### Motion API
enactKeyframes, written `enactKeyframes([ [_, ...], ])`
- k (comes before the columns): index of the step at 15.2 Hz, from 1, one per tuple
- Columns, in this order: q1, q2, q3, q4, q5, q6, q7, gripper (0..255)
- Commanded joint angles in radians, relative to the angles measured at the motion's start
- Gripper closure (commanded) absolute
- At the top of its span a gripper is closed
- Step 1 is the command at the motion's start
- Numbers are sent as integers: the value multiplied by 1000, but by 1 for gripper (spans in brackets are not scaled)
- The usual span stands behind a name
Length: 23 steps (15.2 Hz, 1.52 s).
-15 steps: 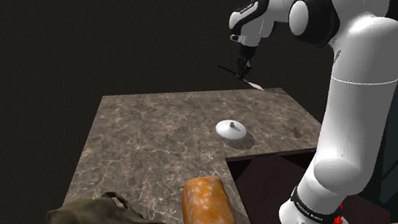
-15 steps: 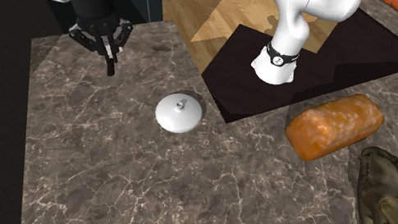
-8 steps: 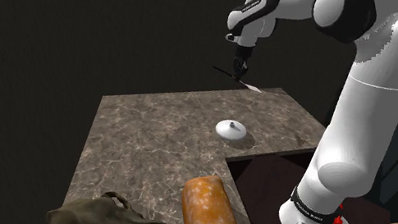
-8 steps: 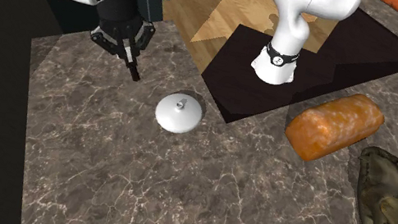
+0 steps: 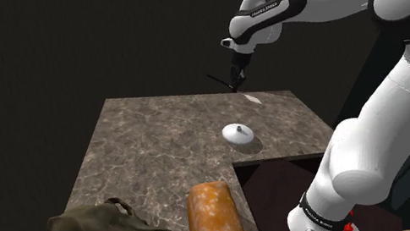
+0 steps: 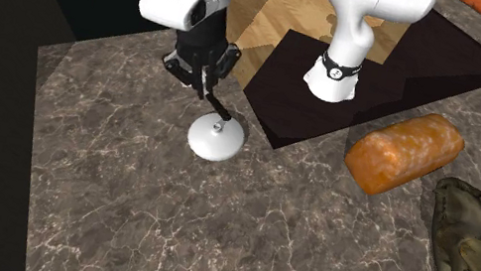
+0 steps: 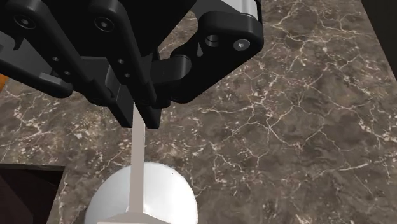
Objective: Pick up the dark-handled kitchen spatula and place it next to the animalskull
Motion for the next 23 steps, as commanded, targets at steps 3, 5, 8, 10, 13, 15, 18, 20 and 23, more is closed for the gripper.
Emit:
enactKeyframes([
  [3,28,-82,69,-86,-42,16,126,255],
  [5,41,-116,106,-122,-53,21,185,255],
  [8,64,-158,162,-168,-61,27,271,255],
  [10,81,-180,199,-193,-61,30,326,255],
  [13,109,-204,255,-222,-54,35,407,255],
  [15,129,-214,293,-236,-46,38,460,255],
  [18,162,-220,348,-247,-31,44,537,255],
  [20,184,-218,385,-249,-19,47,588,255],
  [23,218,-206,438,-242,0,53,663,255],
])
